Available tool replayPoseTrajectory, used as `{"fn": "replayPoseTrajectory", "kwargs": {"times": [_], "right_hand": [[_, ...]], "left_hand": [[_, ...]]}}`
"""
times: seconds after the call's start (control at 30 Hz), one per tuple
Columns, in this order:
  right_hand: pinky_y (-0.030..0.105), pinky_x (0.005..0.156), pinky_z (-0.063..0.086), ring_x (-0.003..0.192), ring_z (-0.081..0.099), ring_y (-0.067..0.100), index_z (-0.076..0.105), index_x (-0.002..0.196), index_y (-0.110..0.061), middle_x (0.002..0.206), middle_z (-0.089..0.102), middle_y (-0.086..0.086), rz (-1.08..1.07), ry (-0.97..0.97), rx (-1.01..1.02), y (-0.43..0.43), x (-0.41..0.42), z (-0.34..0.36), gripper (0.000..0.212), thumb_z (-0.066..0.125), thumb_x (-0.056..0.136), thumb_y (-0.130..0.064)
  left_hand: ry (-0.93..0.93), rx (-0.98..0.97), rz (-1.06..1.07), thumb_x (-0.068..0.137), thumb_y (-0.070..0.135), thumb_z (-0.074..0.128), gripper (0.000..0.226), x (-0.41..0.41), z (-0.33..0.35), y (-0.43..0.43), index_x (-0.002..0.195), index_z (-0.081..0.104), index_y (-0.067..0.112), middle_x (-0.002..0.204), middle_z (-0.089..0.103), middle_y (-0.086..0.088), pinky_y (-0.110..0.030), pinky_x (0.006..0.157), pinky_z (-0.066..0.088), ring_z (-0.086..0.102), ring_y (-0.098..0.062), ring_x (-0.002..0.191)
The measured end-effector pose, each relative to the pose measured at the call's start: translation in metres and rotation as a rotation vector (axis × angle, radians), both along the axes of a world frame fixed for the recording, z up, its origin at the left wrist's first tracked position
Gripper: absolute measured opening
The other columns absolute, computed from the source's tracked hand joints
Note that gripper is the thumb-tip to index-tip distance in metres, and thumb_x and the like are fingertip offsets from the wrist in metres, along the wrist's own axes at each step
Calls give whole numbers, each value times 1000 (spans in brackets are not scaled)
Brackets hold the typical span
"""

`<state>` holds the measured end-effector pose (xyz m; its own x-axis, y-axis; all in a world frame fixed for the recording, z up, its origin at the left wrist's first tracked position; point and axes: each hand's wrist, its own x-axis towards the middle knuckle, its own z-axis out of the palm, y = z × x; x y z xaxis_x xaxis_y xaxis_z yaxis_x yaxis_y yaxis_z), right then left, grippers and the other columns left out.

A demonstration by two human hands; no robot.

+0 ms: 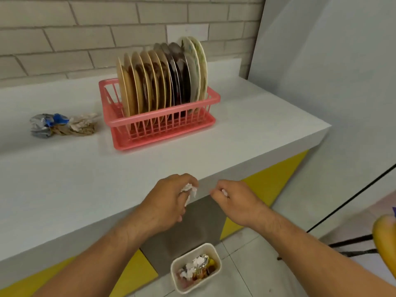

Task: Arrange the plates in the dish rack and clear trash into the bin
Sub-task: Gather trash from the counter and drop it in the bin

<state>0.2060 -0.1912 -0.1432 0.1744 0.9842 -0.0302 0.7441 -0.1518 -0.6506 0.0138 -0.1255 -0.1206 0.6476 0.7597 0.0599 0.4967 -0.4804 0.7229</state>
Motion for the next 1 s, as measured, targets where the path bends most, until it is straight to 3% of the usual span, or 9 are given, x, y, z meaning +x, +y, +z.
{"fn": "replayPoseTrajectory", "kwargs": {"times": [0.07,0.17,0.23,0.37,0.47,0.57,0.77,0.87,1.0], "right_hand": [[23,54,38,63,51,7,49,63,-25,64,55,-9,-11,50,-75,-8,6,-20,28,47,90,-31],[30,57,40,64,49,11,46,61,-23,63,52,-8,-34,94,-192,-21,15,-65,28,44,89,-25],[33,61,43,67,52,18,50,64,-18,65,55,-4,-72,99,-253,-31,20,-102,27,45,90,-24],[26,54,41,67,53,15,54,72,-20,76,60,1,-133,79,-395,-50,24,-188,26,55,90,-40],[18,49,32,67,52,10,51,76,-26,80,57,-4,-134,72,-476,-58,20,-259,18,61,86,-37],[19,62,40,82,57,17,55,89,-24,99,60,3,-118,29,-535,-58,12,-335,9,61,88,-31],[23,66,37,96,60,25,58,108,-15,108,62,8,97,-157,-564,-20,-9,-477,18,54,91,-23],[29,78,47,100,59,26,57,108,-15,111,60,9,135,-157,-557,14,-18,-534,22,59,86,-18],[33,91,47,112,52,24,46,131,-23,123,51,4,139,-71,-566,31,-21,-583,62,72,75,-18]], "left_hand": [[94,78,-52,94,14,48,24,9,-20,-5,104,61,32,96,56,9,-17,71,42,56,-9,82],[164,-6,-75,86,24,62,12,20,-67,-15,90,59,35,92,51,15,-13,66,35,52,-6,82],[209,-80,-41,81,32,70,17,24,-107,-21,81,54,37,90,49,16,-15,63,37,52,-6,79],[369,-174,23,89,23,60,12,24,-197,-25,95,63,34,98,60,9,-23,68,47,57,-8,82],[442,-221,46,91,19,55,22,16,-270,-26,109,65,26,102,65,3,-17,70,43,61,-11,85],[473,-249,15,93,23,54,8,7,-342,-32,89,60,27,92,62,4,-14,63,34,56,-8,76],[504,-272,-6,88,15,55,25,-33,-476,-52,81,41,35,85,48,8,-19,64,28,45,-8,76],[527,-254,4,86,12,53,27,-52,-523,-55,84,41,36,87,49,8,-20,65,31,47,-7,76],[528,-264,67,87,20,51,28,-66,-563,-49,111,42,33,94,49,11,-22,67,35,49,-5,77]]}}
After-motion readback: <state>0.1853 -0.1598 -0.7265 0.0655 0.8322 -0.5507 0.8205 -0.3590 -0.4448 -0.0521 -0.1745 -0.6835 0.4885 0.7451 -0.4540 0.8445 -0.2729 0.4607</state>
